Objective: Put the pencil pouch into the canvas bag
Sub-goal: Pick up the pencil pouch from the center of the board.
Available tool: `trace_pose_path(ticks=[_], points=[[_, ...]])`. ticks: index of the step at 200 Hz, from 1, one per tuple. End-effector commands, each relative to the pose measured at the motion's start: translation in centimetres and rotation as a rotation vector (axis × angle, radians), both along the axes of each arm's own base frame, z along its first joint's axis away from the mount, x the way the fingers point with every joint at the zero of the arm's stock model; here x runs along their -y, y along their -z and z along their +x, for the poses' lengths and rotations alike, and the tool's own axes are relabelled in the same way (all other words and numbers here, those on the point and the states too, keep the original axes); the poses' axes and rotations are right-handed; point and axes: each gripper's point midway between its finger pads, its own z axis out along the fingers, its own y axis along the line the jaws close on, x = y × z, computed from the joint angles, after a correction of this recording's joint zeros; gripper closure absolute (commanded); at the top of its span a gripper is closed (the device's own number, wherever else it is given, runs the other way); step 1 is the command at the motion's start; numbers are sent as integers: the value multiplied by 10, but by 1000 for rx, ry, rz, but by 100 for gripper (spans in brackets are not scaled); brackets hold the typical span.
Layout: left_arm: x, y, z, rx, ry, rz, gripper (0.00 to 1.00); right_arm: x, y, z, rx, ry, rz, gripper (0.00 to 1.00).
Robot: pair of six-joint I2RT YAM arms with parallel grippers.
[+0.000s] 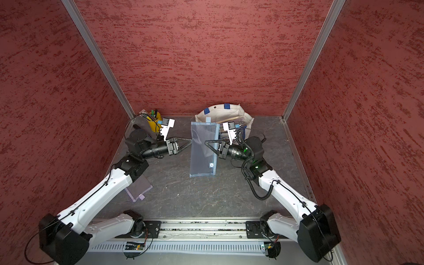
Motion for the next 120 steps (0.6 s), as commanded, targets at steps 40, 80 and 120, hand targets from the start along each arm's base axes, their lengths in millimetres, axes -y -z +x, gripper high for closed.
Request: trace_pose_path(ticks=[40, 80, 120], points=[[0, -7, 4, 24, 6, -43, 30, 4, -23, 0, 59, 1, 43, 100], [-36, -23, 15, 44, -89, -65, 31, 10, -28, 2, 58, 25, 50, 100], [-3, -15, 3, 45, 21, 17, 31, 7, -29, 4, 63, 5, 62, 100]])
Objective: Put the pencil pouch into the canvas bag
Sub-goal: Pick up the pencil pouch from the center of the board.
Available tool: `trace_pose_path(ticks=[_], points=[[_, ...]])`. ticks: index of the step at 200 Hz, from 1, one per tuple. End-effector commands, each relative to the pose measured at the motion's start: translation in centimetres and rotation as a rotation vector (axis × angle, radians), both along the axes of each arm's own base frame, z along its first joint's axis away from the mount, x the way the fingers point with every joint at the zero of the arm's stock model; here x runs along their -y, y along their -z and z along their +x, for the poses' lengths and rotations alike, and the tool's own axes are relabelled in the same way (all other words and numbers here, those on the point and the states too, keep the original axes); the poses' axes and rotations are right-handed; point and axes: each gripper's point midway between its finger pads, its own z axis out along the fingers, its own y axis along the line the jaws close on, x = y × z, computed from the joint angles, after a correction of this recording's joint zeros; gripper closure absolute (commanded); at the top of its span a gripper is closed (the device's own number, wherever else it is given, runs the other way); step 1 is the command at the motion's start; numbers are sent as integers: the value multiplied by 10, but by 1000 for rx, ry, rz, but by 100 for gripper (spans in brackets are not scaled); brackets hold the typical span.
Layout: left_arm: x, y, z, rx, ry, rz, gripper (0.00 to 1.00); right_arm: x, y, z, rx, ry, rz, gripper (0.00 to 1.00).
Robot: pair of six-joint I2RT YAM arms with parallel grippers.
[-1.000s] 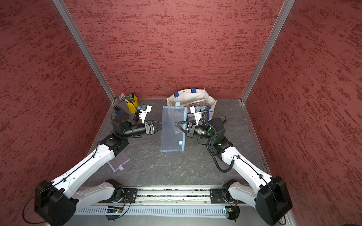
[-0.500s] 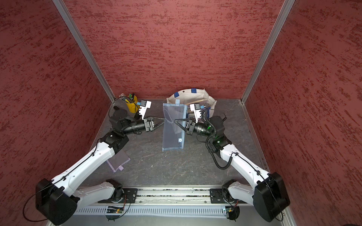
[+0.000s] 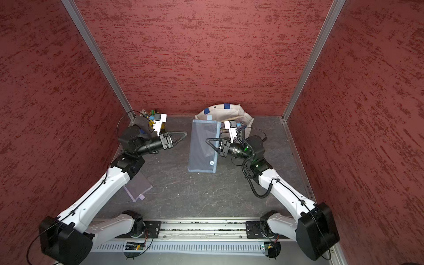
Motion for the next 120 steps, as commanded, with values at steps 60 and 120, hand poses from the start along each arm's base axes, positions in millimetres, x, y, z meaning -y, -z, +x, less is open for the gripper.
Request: trace_pose_path(ticks=[60, 120], points=[[38, 13, -17, -5, 125, -4, 39, -1, -28, 0, 66, -15, 54, 100], [28, 12, -6, 14, 100, 101, 100, 1, -15, 22, 21, 89, -96, 61]])
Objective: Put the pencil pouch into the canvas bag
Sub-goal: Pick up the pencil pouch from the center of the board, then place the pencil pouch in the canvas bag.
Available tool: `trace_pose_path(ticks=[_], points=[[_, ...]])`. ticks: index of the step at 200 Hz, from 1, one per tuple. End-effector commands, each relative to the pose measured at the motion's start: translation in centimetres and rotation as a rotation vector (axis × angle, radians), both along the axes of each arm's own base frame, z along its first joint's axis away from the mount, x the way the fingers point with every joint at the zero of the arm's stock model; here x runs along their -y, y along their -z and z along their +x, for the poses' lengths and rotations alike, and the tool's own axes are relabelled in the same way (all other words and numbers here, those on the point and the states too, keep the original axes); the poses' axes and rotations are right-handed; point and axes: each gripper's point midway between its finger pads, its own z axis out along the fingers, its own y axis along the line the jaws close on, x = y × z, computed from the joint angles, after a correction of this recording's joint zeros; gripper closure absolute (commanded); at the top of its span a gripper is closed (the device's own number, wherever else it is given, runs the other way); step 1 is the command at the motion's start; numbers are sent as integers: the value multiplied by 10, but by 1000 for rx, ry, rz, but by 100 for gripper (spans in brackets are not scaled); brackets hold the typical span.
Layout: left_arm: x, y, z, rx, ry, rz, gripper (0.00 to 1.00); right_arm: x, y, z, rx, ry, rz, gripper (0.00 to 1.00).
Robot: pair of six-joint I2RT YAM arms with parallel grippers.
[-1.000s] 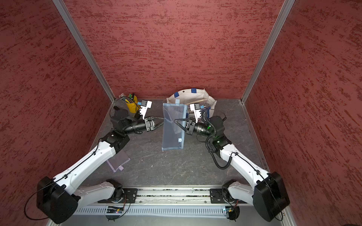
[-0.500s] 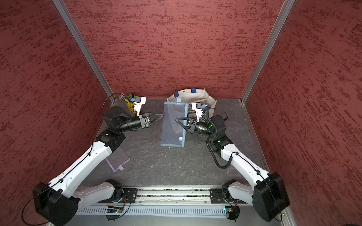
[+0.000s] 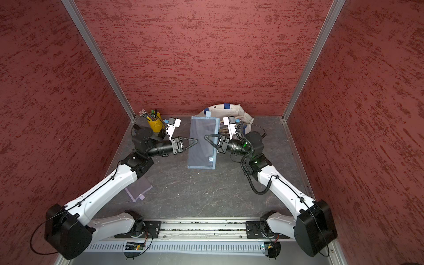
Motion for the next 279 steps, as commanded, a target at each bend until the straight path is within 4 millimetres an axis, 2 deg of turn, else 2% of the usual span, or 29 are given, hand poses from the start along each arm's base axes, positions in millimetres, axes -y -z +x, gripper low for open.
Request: trace_pose_path(ticks=[1, 19, 37, 53, 68, 89, 111, 138, 164, 195, 219, 247, 279], points=[[-8, -11, 8, 54, -16, 68, 100, 5, 0, 12, -4, 80, -83, 60], [-16, -15, 30, 107, -46, 200, 100, 16, 6, 16, -29, 159, -151, 34], [-11, -32, 57, 232, -67, 313, 100, 31, 27, 17, -107, 220, -227, 23], [0, -45, 88, 345, -87, 374, 100, 51, 51, 20, -204, 286, -306, 19], [16, -46, 121, 429, -115, 433, 100, 65, 67, 17, -273, 324, -362, 17], [43, -36, 168, 542, -161, 545, 100, 79, 73, 9, -310, 357, -398, 15], [67, -26, 214, 674, -242, 664, 100, 83, 77, 1, -333, 350, -416, 14], [86, -15, 255, 774, -317, 748, 100, 86, 84, -8, -359, 341, -437, 13], [99, 4, 267, 798, -310, 791, 100, 94, 89, -14, -355, 359, -480, 13], [114, 47, 252, 771, -192, 846, 100, 96, 86, -12, -330, 366, -481, 12], [115, 78, 243, 726, -139, 896, 100, 91, 86, -7, -320, 347, -466, 12], [112, 81, 244, 677, -152, 930, 100, 80, 102, 4, -333, 299, -452, 12], [109, 92, 247, 617, -161, 924, 100, 72, 91, 18, -282, 275, -449, 12]])
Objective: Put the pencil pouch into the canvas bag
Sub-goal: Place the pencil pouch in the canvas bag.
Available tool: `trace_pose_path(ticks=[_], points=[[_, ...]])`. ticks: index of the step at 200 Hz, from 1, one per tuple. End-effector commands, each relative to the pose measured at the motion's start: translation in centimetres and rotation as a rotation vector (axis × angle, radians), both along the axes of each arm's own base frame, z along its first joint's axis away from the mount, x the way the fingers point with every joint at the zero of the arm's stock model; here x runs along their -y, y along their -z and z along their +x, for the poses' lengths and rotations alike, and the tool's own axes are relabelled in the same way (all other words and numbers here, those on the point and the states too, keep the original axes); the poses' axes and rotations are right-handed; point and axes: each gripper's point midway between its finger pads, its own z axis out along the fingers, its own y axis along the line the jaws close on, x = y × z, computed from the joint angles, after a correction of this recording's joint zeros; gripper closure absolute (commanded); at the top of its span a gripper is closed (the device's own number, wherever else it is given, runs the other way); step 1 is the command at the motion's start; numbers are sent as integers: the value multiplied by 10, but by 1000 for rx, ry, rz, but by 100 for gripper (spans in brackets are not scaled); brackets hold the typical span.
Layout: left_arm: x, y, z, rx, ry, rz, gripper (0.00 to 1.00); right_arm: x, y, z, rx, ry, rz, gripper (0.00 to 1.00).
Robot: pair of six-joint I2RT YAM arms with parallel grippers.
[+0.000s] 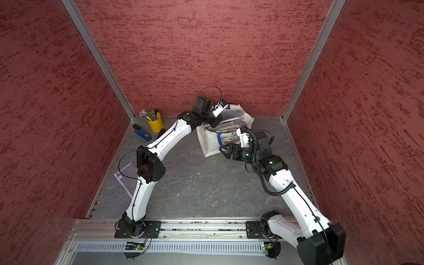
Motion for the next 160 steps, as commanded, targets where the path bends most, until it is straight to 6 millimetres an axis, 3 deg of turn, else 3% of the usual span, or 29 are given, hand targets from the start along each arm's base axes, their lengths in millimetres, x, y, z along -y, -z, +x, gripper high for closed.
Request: trace_pose_path(ticks=[1, 51, 66, 89, 106, 160], points=[[-5, 1, 4, -30, -38, -13, 100, -7, -21, 9, 94, -45, 14, 12], [-3, 8, 1, -62, -47, -18, 88, -3, -30, 11, 144, -59, -27, 11], [-3, 7, -2, -71, -46, -20, 80, 0, -32, 11, 158, -53, -41, 11], [2, -6, -10, -56, -40, -44, 59, 6, -34, 14, 175, -28, -76, 11], [3, -18, -15, -47, -30, -62, 49, 14, -38, 16, 191, -1, -109, 11], [-5, -49, -35, -50, -5, -101, 39, 39, -53, 17, 239, 89, -147, 9]])
